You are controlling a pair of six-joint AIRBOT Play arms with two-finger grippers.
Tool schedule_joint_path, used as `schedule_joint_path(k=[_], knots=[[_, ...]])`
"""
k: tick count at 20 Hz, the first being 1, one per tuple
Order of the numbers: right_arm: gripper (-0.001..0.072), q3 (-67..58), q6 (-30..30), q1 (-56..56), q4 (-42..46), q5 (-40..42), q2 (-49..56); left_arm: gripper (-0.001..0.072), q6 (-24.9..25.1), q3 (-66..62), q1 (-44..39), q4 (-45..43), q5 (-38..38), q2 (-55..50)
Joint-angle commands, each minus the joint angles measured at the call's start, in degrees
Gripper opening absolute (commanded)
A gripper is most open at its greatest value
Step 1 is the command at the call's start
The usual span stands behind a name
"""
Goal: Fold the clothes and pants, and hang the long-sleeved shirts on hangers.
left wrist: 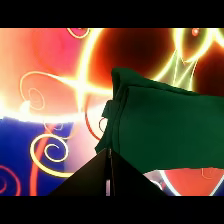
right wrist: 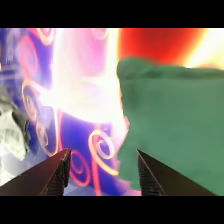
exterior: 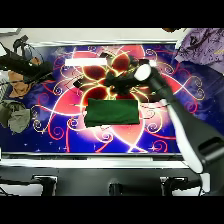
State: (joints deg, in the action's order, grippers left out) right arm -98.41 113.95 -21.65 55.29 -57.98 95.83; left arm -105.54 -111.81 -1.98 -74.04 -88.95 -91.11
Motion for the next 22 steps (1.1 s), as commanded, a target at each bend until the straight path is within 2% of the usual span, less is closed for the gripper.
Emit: schedule_joint_path(k=[1,4,7,9,12,16,19,21,22], knots=[[0.0556,-0.02,-9.88,12.72,-0.2,-12.48,-4.2,0.0019,-0.09,-0.04,0.09,0.0,0.0,0.0],[0.0562,2.21,-18.69,26.38,-1.49,-20.63,-4.46,0.0019,-0.04,-0.04,0.24,-0.02,-0.04,0.0],[0.056,14.62,-27.39,35.43,-11.13,-19.15,-4.39,0.002,-0.04,-0.04,0.24,-0.02,-0.04,0.0],[0.056,23.12,-32.54,37.2,-14.91,-16.85,-3.67,0.002,-0.04,-0.04,0.24,-0.02,-0.04,0.0],[0.056,28.87,-39.08,35.78,-20.09,-15.32,0.11,0.002,0.09,-0.04,0.24,0.0,-0.02,0.0],[0.0559,29.14,-43.32,31.39,-24.59,-13.57,5.95,0.002,0.07,-0.04,0.24,0.0,-0.02,0.0],[0.0533,29.14,-44.44,28.46,-26.12,-11.96,8.26,0.002,-0.15,-0.04,0.24,0.0,0.0,-0.07],[0.051,29.14,-44.54,26.97,-26.4,-10.95,9.2,0.002,-0.55,-0.04,0.22,0.0,0.0,-0.13],[0.0448,29.14,-44.54,26.29,-26.36,-10.58,9.55,0.002,-0.55,-0.04,0.22,0.0,0.0,-0.13]])
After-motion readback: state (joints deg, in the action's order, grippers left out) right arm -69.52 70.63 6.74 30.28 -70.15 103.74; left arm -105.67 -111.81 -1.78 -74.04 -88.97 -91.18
